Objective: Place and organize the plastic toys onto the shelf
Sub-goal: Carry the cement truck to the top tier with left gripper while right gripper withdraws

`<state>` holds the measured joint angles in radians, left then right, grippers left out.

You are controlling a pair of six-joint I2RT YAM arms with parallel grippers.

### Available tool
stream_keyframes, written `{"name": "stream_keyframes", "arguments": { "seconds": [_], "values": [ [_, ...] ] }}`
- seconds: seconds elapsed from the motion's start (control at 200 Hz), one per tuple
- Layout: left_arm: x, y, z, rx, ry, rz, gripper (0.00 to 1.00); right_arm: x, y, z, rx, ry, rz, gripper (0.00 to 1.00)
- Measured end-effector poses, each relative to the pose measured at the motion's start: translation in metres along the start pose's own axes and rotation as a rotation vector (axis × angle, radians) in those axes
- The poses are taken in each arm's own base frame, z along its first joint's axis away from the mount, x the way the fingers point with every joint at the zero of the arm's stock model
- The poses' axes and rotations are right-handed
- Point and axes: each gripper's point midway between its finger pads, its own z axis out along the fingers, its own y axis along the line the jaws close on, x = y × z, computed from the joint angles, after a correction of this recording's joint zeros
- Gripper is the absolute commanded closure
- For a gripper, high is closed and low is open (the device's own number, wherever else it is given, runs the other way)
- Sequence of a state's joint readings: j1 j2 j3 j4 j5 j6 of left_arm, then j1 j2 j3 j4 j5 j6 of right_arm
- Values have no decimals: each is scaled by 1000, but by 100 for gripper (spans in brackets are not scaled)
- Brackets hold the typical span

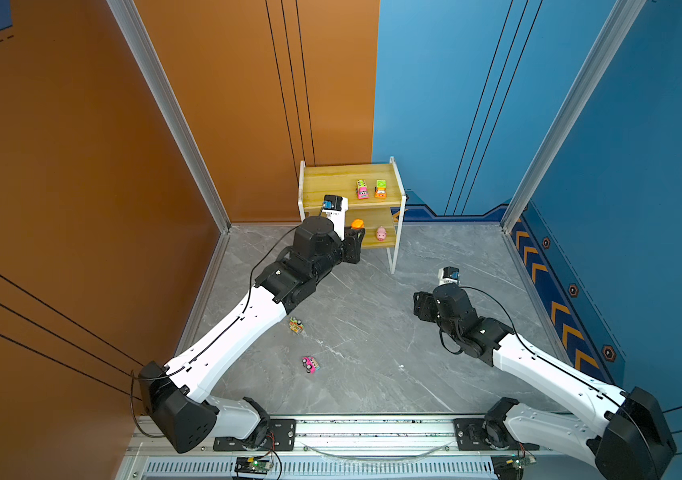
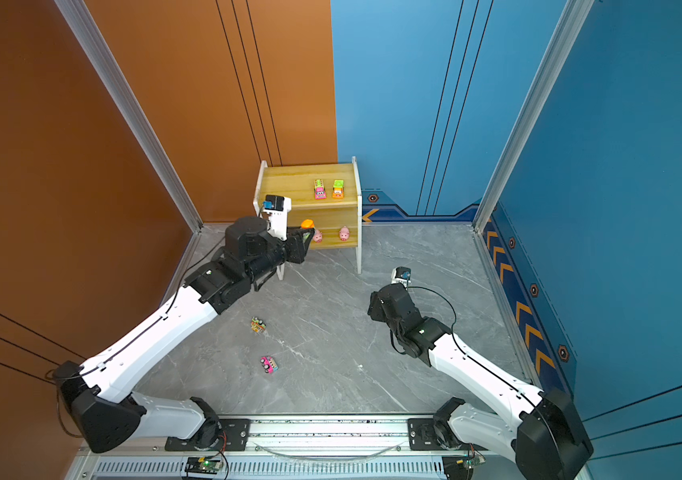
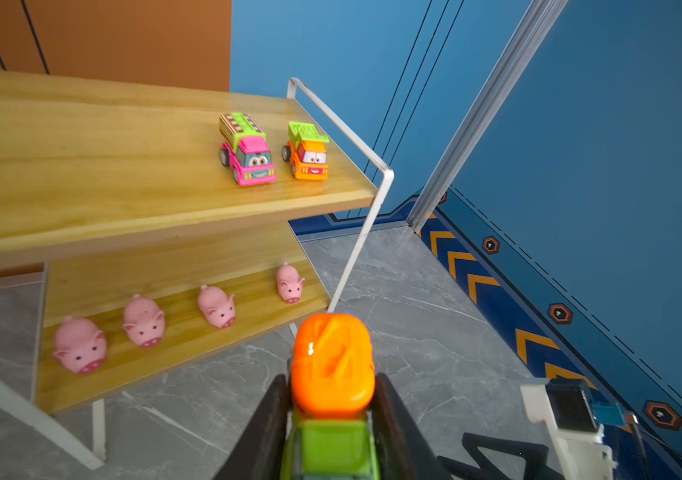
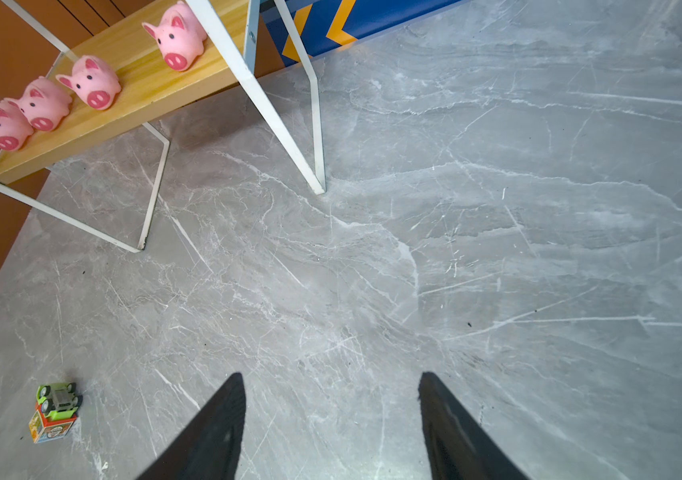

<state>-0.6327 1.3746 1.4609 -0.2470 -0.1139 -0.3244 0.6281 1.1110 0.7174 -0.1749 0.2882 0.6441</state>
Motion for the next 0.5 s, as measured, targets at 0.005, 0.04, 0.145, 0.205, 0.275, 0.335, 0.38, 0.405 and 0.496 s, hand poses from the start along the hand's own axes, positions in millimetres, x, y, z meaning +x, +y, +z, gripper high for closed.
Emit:
{"name": "stream_keyframes", "arguments": {
  "seconds": [0.005, 0.04, 0.145, 0.205, 0.275, 0.335, 0.38, 0.405, 0.496],
  "values": [
    [-1, 0, 0, -2, -1, 1, 65, 0, 0, 0, 0, 0, -2, 33],
    [-11, 3, -2, -20, -8, 11, 65, 0, 0, 0, 1, -1, -12, 33],
    [-35, 15, -3, -76, -20, 31, 65, 0, 0, 0, 2, -3, -48, 33],
    [-45, 26, 2, -118, -19, 39, 65, 0, 2, -1, -2, -3, -76, 33],
    [-56, 37, 10, -162, -15, 48, 65, 1, 5, -3, -15, -8, -112, 32],
    [-62, 45, 20, -196, -10, 53, 65, 0, 8, -7, -35, -24, -141, 32],
    [-63, 51, 26, -218, 0, 54, 65, 0, 12, -11, -54, -39, -162, 32],
    [-63, 54, 30, -230, 6, 56, 65, -1, 13, -13, -63, -46, -174, 32],
    [-64, 65, 45, -269, 27, 61, 65, -4, 22, -19, -97, -76, -209, 32]
  ]
}}
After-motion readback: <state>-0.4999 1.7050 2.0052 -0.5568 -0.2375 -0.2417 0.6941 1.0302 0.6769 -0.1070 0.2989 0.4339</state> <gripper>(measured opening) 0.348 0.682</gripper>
